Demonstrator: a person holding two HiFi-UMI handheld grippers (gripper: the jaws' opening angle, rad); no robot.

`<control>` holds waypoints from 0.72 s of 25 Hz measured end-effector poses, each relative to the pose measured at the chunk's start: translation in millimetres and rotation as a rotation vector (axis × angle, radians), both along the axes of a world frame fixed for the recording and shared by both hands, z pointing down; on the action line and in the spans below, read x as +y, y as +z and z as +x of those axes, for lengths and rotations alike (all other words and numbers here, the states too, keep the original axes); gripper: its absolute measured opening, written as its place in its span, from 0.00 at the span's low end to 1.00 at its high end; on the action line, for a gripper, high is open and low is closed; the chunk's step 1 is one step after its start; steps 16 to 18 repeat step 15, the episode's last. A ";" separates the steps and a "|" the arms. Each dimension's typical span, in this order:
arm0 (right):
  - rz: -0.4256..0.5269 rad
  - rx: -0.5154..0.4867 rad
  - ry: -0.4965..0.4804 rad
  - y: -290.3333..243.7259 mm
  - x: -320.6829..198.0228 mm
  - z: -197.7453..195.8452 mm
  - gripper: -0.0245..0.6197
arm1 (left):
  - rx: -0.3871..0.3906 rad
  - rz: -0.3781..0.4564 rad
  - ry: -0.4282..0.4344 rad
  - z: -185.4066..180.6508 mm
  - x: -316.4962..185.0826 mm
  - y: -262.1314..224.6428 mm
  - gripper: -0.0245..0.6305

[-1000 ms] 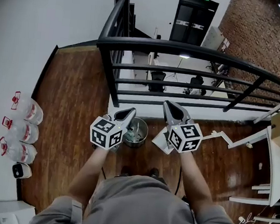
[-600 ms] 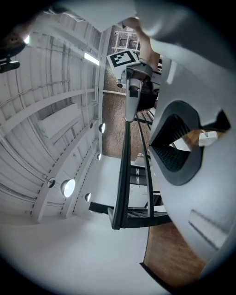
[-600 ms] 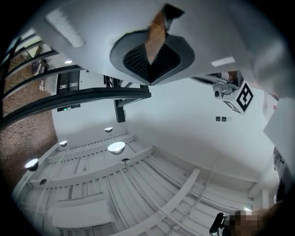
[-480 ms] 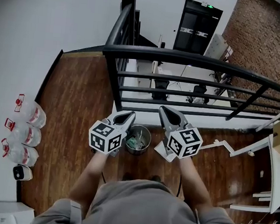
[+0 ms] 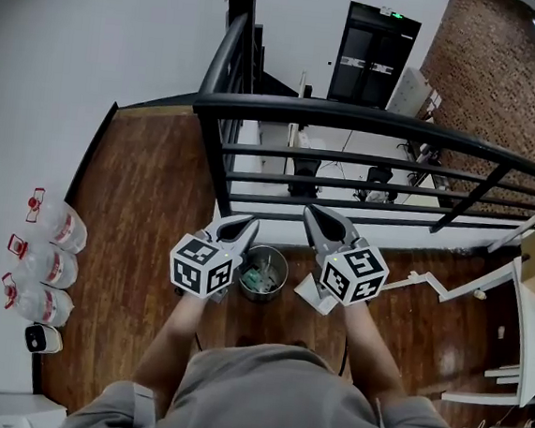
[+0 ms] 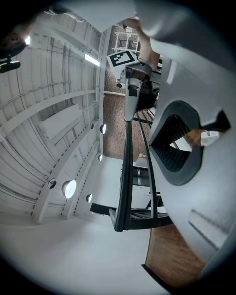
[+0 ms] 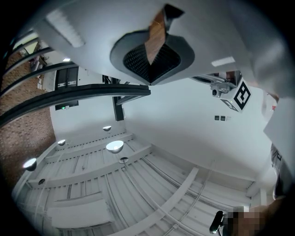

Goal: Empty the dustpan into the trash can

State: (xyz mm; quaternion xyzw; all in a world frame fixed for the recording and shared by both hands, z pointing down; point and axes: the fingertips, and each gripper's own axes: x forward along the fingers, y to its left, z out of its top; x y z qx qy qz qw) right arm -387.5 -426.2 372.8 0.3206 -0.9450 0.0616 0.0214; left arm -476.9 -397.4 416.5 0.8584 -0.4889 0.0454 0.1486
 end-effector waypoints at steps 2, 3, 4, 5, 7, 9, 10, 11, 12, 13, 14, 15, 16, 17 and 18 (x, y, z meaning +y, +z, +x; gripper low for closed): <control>0.004 0.001 0.001 -1.1 -1.0 1.8 0.04 | 0.002 0.000 0.002 1.6 -1.5 0.9 0.04; 0.005 0.002 0.001 -1.8 -1.6 2.7 0.04 | 0.004 0.000 0.003 2.4 -2.1 1.2 0.04; 0.007 0.003 0.002 -2.5 -2.0 3.4 0.04 | 0.006 0.001 0.003 3.1 -2.8 1.3 0.04; 0.009 0.004 0.003 -3.2 -2.4 3.8 0.04 | 0.009 0.002 0.004 3.7 -3.5 1.4 0.04; 0.013 0.007 0.003 -4.8 -2.8 4.3 0.04 | 0.012 0.002 0.005 4.5 -5.0 1.5 0.04; 0.016 0.009 0.002 -6.4 -2.9 4.8 0.04 | 0.014 0.002 0.005 5.4 -6.0 1.3 0.04; 0.017 0.010 0.002 -7.0 -3.0 5.4 0.04 | 0.015 0.001 0.005 6.2 -6.3 1.2 0.04; 0.018 0.011 0.003 -7.5 -3.2 6.2 0.04 | 0.017 0.001 0.005 7.2 -6.7 1.1 0.04; 0.018 0.011 0.003 -7.7 -3.5 7.2 0.04 | 0.018 0.001 0.005 8.4 -7.2 1.0 0.04; 0.017 0.010 0.003 -8.0 -3.9 8.4 0.04 | 0.019 0.000 0.005 9.5 -7.7 0.9 0.04; 0.016 0.010 0.003 -8.1 -4.3 9.5 0.04 | 0.020 0.000 0.005 10.7 -8.2 0.8 0.04; 0.016 0.009 0.003 -8.3 -4.7 10.7 0.04 | 0.020 0.000 0.005 11.9 -8.8 0.7 0.04; 0.016 0.009 0.003 -8.3 -4.7 10.7 0.04 | 0.020 0.000 0.005 11.9 -8.8 0.7 0.04; 0.016 0.009 0.003 -8.3 -4.7 10.7 0.04 | 0.020 0.000 0.005 11.9 -8.8 0.7 0.04; 0.016 0.009 0.003 -8.3 -4.7 10.7 0.04 | 0.020 0.000 0.005 11.9 -8.8 0.7 0.04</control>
